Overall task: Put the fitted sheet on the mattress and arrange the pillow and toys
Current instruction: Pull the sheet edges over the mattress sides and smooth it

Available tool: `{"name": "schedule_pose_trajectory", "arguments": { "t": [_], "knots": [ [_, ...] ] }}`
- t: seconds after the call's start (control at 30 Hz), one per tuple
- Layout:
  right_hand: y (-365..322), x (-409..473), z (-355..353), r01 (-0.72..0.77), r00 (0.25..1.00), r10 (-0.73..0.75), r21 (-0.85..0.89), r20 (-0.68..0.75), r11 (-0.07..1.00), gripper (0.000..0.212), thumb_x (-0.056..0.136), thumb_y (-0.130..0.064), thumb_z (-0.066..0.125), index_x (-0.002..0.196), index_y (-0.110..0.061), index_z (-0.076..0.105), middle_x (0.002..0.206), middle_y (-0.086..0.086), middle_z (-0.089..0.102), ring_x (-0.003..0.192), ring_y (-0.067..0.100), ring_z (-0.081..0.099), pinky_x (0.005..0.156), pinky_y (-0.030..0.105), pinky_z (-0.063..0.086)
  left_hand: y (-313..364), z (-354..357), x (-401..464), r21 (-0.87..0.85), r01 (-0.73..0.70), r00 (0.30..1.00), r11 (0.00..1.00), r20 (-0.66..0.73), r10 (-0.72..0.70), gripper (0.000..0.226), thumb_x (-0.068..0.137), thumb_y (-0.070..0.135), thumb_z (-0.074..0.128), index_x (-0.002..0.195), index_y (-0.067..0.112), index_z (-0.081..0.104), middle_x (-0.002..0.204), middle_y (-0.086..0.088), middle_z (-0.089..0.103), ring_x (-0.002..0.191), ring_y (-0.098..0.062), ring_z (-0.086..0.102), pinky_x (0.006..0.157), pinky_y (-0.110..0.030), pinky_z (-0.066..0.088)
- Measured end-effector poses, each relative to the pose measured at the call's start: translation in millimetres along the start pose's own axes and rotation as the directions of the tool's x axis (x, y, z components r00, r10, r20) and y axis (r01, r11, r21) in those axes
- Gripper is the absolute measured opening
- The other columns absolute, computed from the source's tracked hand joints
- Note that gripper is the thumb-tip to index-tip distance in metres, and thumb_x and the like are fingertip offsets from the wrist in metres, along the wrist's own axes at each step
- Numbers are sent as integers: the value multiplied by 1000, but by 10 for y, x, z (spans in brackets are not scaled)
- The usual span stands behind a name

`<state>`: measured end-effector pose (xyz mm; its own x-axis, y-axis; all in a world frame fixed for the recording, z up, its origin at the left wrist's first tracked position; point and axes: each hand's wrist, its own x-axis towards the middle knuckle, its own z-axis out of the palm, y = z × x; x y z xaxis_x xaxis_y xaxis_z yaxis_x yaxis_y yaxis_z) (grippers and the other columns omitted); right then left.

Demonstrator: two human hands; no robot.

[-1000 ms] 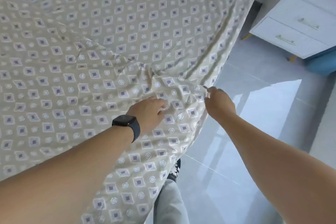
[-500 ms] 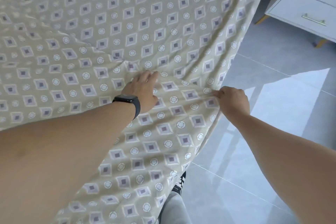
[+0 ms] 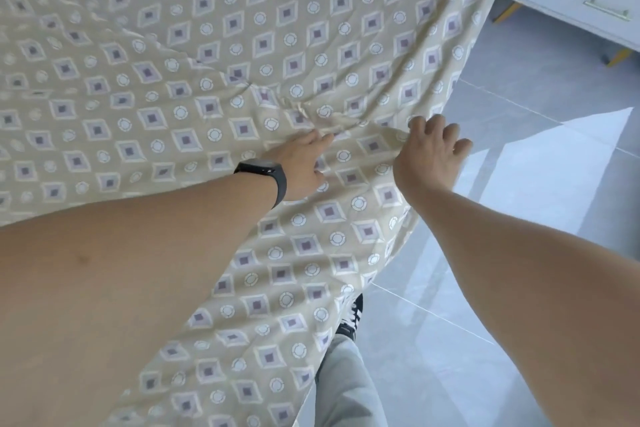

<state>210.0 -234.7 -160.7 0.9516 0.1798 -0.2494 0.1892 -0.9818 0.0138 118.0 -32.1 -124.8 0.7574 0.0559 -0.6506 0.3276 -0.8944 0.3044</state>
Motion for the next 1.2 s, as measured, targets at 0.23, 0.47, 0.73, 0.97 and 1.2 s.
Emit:
{"name": "schedule_pose_trajectory", "arguments": {
  "t": [0.23,0.47,0.73,0.97,1.2],
  "knots": [
    [-621,-1631,-888,-5,971,-62,280,229,960,46,89,-20,49,133,-30,48,134,1,38,123,29,35,108,45,26,-141,-459,-1717,-164,43,995,985,-80,-57,66,100,34,45,158,43,13,165,7,20,149,-19,28,108,-41,41],
    [-1380,-3478,-2420,0,915,-225,557,334,830,27,95,-18,39,105,-27,63,103,-1,60,91,26,59,76,36,50,-719,-600,-3994,-263,13,988,965,-144,-53,46,101,35,47,147,34,46,157,5,39,136,-20,46,106,-38,44],
    [-1783,-5158,-3628,77,909,-314,630,274,772,21,97,-32,46,103,-27,65,77,-8,64,59,13,56,53,28,44,-1128,-981,-6019,-245,-133,958,960,-280,61,33,101,31,50,133,33,60,146,10,50,123,-16,56,98,-31,46],
    [-1993,-5590,-4166,239,919,-361,502,161,831,25,99,-34,43,111,-26,64,94,-8,66,77,15,64,66,31,54,-1293,-1019,-6644,-256,-193,912,947,-403,77,32,102,32,51,132,34,60,145,14,50,116,-8,58,93,-25,46],
    [-2178,-5864,-4247,239,930,-340,474,138,848,28,97,-37,44,114,-27,64,107,-3,67,84,17,63,76,34,54,-1348,-864,-7001,-174,-170,937,970,-334,105,30,102,33,50,129,35,60,144,12,51,122,-13,57,94,-26,46]
  ]
}}
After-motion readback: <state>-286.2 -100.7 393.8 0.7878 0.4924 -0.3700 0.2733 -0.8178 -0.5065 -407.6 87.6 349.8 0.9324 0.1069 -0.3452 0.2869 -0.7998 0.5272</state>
